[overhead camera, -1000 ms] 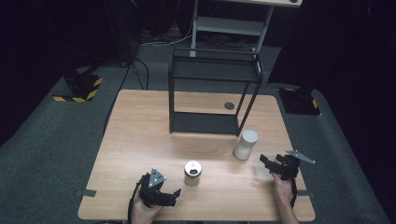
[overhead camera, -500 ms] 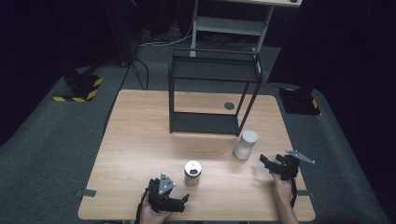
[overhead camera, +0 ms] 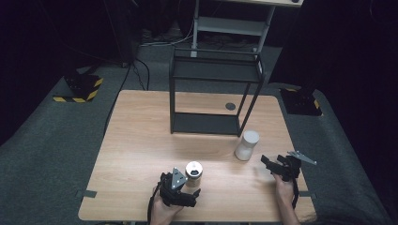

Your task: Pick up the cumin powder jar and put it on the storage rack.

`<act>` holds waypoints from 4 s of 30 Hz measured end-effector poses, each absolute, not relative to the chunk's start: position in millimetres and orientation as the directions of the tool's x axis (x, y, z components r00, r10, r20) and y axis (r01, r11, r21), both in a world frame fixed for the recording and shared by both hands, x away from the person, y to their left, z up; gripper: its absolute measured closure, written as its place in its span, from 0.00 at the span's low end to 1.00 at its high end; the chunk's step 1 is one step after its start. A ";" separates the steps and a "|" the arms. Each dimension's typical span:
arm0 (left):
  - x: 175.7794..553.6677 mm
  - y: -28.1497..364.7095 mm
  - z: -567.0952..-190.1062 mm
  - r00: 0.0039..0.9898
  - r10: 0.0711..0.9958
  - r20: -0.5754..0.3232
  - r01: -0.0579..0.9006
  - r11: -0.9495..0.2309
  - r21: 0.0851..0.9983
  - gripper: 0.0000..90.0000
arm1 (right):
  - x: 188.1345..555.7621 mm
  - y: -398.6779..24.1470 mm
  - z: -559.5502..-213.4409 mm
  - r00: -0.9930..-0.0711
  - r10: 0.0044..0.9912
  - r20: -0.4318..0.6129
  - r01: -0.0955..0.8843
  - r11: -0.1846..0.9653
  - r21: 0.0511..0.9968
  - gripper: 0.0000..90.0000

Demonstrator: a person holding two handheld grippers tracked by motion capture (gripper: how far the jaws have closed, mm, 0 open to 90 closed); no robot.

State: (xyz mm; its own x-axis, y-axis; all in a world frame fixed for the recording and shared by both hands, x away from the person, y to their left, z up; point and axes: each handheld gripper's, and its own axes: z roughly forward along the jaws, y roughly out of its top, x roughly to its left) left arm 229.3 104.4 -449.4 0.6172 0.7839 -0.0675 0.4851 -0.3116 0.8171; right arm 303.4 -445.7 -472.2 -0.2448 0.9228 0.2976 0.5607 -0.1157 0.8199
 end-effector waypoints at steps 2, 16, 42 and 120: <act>232.9 101.9 -448.8 0.621 0.782 -0.057 0.475 -0.317 0.821 0.01 | 303.5 -445.7 -472.1 -0.245 0.923 0.298 0.561 -0.116 0.820 0.08; 252.9 85.9 -442.6 0.640 0.768 -0.032 0.447 -0.338 0.828 0.03 | 302.7 -446.2 -472.8 -0.248 0.922 0.299 0.557 -0.117 0.822 0.08; 269.4 70.3 -441.8 0.630 0.776 -0.019 0.474 -0.365 0.801 0.18 | 303.4 -446.6 -472.6 -0.243 0.921 0.304 0.561 -0.122 0.819 0.09; 279.6 75.7 -359.0 0.701 0.713 -0.004 0.444 -0.433 0.784 0.35 | 305.5 -448.4 -472.3 -0.242 0.917 0.316 0.571 -0.129 0.811 0.09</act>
State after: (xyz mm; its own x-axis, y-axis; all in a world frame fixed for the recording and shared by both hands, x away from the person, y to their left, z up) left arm 279.6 75.7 -359.0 0.7011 0.7131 -0.0038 0.4444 -0.4327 0.7844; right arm 305.5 -448.4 -472.3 -0.2420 0.9173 0.3164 0.5710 -0.1290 0.8107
